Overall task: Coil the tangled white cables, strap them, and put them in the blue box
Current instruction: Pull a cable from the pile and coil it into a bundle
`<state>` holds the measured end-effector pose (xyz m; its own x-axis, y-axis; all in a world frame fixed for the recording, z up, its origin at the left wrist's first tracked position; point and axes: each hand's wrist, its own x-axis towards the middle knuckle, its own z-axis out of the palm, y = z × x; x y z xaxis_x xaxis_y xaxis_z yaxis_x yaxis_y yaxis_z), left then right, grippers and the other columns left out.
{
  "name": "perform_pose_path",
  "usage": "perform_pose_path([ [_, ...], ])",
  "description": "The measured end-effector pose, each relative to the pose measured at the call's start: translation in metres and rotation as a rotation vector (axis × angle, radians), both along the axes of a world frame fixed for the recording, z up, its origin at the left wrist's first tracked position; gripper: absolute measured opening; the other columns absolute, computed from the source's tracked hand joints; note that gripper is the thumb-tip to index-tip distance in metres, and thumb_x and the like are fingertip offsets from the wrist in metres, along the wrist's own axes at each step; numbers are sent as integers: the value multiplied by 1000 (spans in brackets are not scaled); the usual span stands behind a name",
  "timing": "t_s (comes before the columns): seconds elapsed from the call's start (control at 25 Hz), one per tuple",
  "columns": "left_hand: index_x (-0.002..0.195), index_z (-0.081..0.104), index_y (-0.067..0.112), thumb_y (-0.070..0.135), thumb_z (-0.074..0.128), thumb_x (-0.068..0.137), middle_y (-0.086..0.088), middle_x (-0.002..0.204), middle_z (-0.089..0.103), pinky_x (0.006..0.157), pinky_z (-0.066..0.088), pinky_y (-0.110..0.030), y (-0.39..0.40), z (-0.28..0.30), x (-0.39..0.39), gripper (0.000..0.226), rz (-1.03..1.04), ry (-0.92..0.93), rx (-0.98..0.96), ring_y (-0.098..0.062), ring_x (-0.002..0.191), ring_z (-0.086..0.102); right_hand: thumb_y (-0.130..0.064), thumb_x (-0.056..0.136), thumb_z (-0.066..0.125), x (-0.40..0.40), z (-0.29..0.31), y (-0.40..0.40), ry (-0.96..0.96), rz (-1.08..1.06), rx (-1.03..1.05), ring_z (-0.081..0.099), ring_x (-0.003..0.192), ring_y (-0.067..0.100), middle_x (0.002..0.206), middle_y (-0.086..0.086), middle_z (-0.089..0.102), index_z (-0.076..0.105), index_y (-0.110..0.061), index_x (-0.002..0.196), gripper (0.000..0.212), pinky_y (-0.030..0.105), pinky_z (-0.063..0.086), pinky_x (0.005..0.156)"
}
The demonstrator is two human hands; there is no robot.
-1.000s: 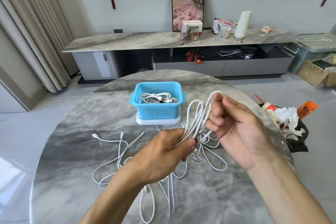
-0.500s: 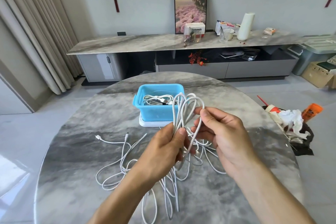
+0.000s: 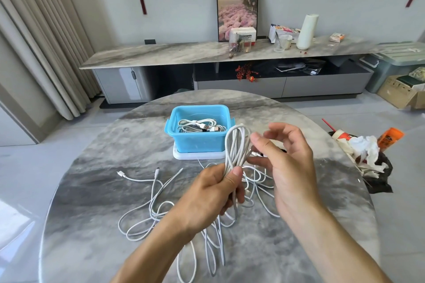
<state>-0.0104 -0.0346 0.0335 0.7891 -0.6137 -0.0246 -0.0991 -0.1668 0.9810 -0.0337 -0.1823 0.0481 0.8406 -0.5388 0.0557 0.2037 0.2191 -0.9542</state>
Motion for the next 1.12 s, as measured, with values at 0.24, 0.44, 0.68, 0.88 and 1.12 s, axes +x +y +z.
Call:
perform_pose_path([
  [0.24, 70, 59, 10, 34, 49, 100, -10, 65, 64, 57, 46, -30, -6, -12, -4, 39, -32, -67, 4, -25, 57, 56, -23, 65, 85, 0, -6, 12, 154, 510, 211, 69, 85, 42, 109, 12, 71, 49, -25, 128, 72, 29, 49, 46],
  [0.44, 79, 48, 12, 33, 52, 90, -3, 57, 32, 44, 24, -23, -11, -11, -13, 24, -71, 248, -166, -14, 46, 27, -21, 80, 65, 3, 2, 8, 38, 496, 465, 67, 63, 23, 70, 10, 66, 65, -10, 96, 20, 36, 58, 71],
  [0.68, 83, 47, 10, 44, 48, 90, -2, 57, 30, 46, 22, -24, -18, -12, -20, 34, -123, 338, -192, -13, 46, 26, -60, 88, 52, 9, 5, -1, 116, 493, 425, 27, 42, 14, 46, -2, 21, 29, -19, 51, 60, 32, 49, 64],
  [0.88, 86, 64, 7, 55, 41, 92, -4, 56, 38, 59, 39, -30, -14, -16, -10, 53, -147, 414, -226, -17, 47, 34, -60, 93, 43, 16, -1, -5, 63, 600, 416, 46, 46, 16, 39, -2, 21, 31, -19, 47, 62, 38, 53, 82],
  [1.12, 81, 60, 10, 45, 49, 93, -7, 59, 49, 77, 52, -40, -10, -8, -17, 39, -318, 609, -364, -24, 59, 56, -57, 93, 43, 12, -1, -8, -222, 857, 415, 55, 45, 17, 35, -1, 19, 33, -20, 47, 60, 39, 53, 77],
])
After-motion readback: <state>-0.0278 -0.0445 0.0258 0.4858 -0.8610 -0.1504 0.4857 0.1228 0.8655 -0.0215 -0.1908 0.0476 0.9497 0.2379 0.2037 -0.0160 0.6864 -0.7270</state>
